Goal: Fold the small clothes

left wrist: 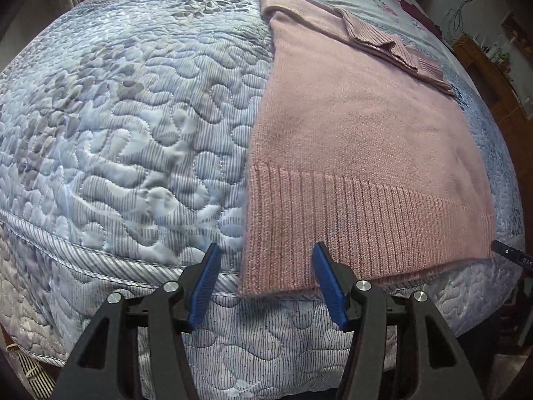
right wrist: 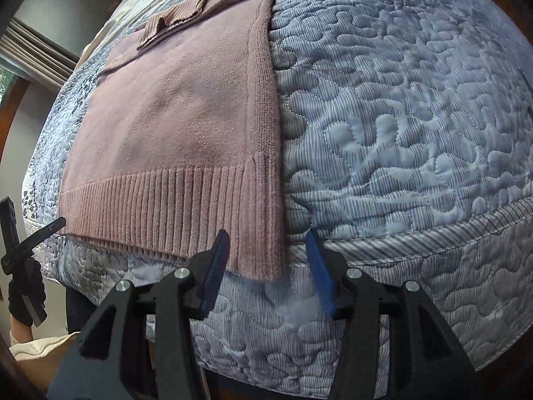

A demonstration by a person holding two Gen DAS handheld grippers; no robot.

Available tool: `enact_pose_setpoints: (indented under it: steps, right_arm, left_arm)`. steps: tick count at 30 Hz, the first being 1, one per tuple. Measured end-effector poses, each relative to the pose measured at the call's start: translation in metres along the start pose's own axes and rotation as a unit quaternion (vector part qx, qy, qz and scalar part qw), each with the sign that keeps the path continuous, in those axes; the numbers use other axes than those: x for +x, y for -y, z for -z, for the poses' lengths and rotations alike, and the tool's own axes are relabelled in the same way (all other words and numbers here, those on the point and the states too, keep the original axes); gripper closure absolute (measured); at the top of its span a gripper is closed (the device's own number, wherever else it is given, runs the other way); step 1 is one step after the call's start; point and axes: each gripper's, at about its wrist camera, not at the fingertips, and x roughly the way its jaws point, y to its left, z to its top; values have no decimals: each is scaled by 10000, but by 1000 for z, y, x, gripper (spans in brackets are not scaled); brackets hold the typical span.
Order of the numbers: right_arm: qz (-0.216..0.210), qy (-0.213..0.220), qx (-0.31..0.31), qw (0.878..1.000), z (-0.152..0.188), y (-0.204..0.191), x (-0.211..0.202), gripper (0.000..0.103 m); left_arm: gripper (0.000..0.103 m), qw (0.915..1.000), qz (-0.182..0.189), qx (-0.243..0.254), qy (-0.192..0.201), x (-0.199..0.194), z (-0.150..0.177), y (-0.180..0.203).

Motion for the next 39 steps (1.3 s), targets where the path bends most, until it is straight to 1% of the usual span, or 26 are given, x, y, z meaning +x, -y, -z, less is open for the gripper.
enact_pose_setpoints:
  steps: [3, 6, 7, 9, 12, 13, 14, 16, 19, 22, 23, 26, 28, 31, 36, 39]
  right_arm:
    - [-60, -25, 11, 10000, -1, 0, 3, 55]
    - [-189, -97, -76, 9997, -2, -7, 5, 63]
    - [-242, -130, -88, 9996, -2, -9, 6, 63]
    - [-200, -145, -114, 9996, -2, -10, 8, 63]
    - [-214, -143, -78, 9996, -1, -9, 8, 64]
    - [-197, -144, -99, 9997, -1, -10, 8, 66]
    - [-178, -147, -122, 9997, -1, -10, 8, 69]
    - [-228, -185, -115, 9995, 0, -9, 8, 86]
    - [-345, -206, -55, 9992, 2, -8, 8, 91]
    - [-395, -188, -66, 9990, 5, -9, 5, 93]
    - [-442, -177, -61, 9988, 6, -9, 3, 93]
    - [-823, -126, 62, 9965, 3, -6, -7, 94]
    - [-1149, -54, 183, 9932, -2, -4, -17, 94]
    - [-1459, 77, 302, 9888, -12, -3, -33, 94]
    - [-1776, 296, 441, 9827, -36, -2, -57, 94]
    - [-1801, 399, 560, 9812, -56, 2, -65, 94]
  left_arm:
    - [43, 9996, 194, -216, 20, 1, -2, -3]
    - [45, 9983, 511, -294, -12, 1, -4, -2]
    - [45, 9980, 543, -317, -32, 2, -4, -2]
    - [45, 9982, 492, -339, -77, 6, -4, -1]
    - [45, 9976, 538, -433, -54, 8, -4, -2]
    - [47, 9975, 554, -432, -43, 7, -4, -2]
    - [53, 9975, 575, -420, -43, 6, -3, -1]
    - [60, 9976, 563, -408, -50, 5, -2, -1]
    - [66, 9977, 536, -422, -18, 2, 0, -3]
    - [75, 9974, 556, -455, 28, -1, 1, -6]
    - [82, 9975, 557, -438, 46, -3, 1, -6]
    - [90, 9965, 697, -457, 93, -10, -1, -10]
    - [91, 9946, 878, -517, 179, -18, -4, -13]
    - [91, 9921, 1072, -548, 349, -31, -14, -13]
    - [91, 9886, 1253, -524, 654, -48, -38, -8]
    - [92, 9879, 1198, -560, 814, -54, -59, -7]
